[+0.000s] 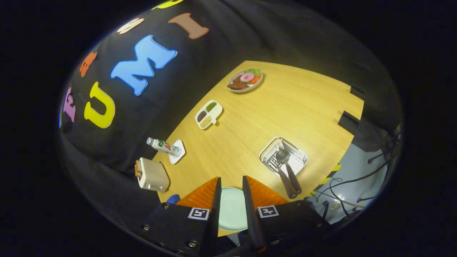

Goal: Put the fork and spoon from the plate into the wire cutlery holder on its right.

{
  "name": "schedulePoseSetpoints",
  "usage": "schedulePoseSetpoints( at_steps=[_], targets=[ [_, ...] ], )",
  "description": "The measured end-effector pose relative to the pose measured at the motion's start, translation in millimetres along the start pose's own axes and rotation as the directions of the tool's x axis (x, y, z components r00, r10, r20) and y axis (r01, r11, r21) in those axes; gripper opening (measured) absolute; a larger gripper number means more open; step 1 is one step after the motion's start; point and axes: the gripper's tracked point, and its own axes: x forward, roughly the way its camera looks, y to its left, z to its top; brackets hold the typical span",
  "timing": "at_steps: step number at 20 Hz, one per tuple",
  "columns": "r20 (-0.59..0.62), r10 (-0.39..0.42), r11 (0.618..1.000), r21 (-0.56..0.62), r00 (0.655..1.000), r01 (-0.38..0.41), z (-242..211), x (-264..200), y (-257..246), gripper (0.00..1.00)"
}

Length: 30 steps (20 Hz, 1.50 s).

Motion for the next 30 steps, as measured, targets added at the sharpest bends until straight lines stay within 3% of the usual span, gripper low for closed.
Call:
schedulePoseSetpoints(
  at_steps=[5,10,15,21,25,30],
  targets=[
    [0.279,0.009,0.98,-0.192,0.96,0.046,52.9,-25.2,19.6,0.35],
    [0.513,0.037,0.929,-0.334,0.858,0.159,88.8,-61.9,41.0,0.35],
    [0.604,0.041,0.897,-0.373,0.796,0.237,100.6,-81.8,43.3,0.35],
    [0.659,-0.001,0.872,-0.367,0.752,0.323,113.1,-95.6,22.1,0.35],
    [0.685,-0.031,0.869,-0.341,0.728,0.359,120.4,-109.3,7.0,0.35],
    [0.739,-0.067,0.86,-0.298,0.671,0.415,133.8,-139.0,-17.3,0.35]
  ],
)
